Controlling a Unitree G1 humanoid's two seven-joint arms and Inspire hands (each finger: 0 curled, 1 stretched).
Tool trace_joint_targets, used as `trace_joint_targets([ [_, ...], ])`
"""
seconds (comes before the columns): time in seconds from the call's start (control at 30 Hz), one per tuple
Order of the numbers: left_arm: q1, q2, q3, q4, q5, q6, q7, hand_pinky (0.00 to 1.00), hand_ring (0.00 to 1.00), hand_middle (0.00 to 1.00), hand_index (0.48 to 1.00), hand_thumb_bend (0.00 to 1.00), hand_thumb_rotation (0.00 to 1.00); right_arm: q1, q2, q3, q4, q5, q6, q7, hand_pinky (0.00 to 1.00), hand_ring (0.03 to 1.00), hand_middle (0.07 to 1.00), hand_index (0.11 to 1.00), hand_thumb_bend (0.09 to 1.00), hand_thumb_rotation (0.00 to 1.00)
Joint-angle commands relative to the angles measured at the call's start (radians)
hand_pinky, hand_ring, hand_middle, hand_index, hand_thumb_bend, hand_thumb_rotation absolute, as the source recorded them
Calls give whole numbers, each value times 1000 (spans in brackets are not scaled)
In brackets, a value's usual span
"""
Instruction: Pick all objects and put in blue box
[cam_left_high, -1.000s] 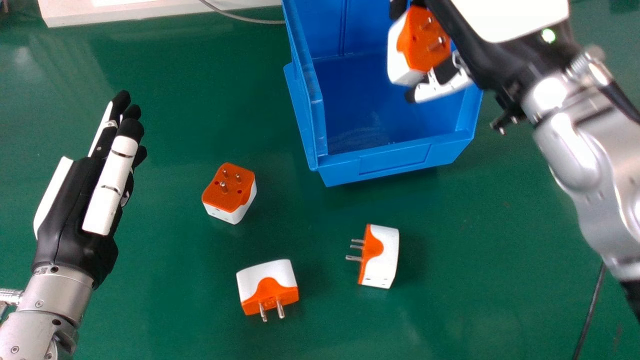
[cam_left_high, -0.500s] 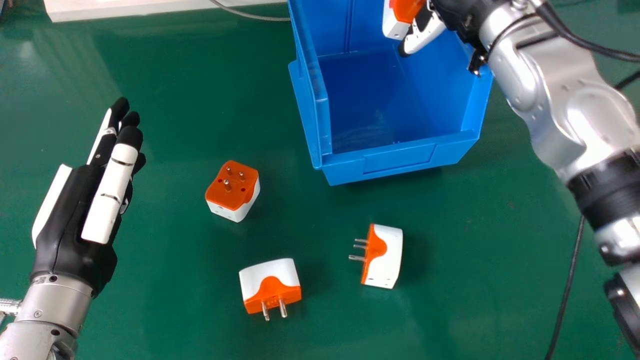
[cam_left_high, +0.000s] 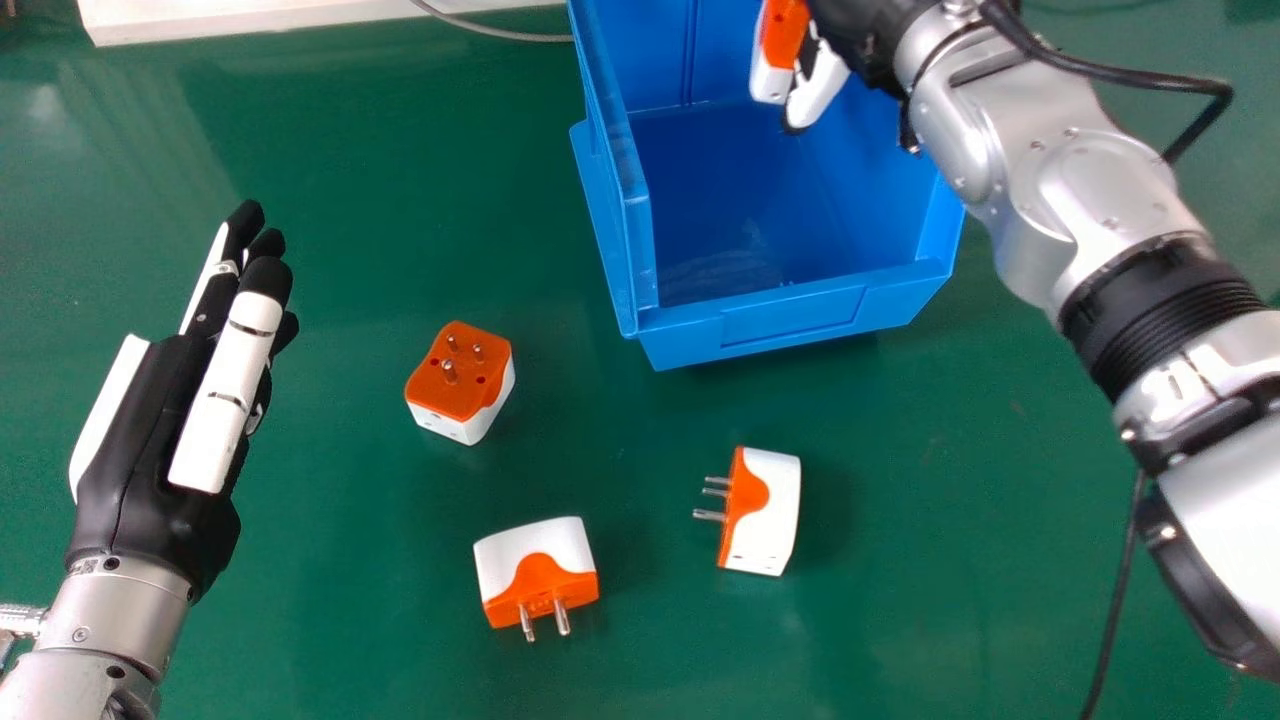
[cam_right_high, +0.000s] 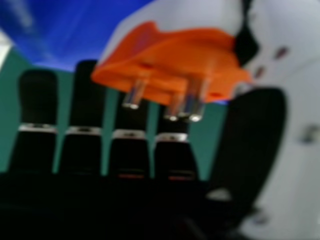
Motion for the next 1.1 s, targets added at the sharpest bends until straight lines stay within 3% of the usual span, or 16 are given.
trace_joint_targets([
  [0.0,4,-5,0,-30,-8,-2,5,981,999,1000,1000,537,908,-53,12,9,10,15,6,-18,356,464,531,462,497,0],
  [0.57,9,-8,-6,-42,1,-1,8,969,994,1000,1000,543,889,-10,58,99,74,32,-18,-42,384,468,512,461,500,0],
  [1.07,30,-9,-12,-71,11,-3,12,960,990,1000,1000,548,872,17,68,129,109,44,-9,-73,395,488,517,433,500,0],
])
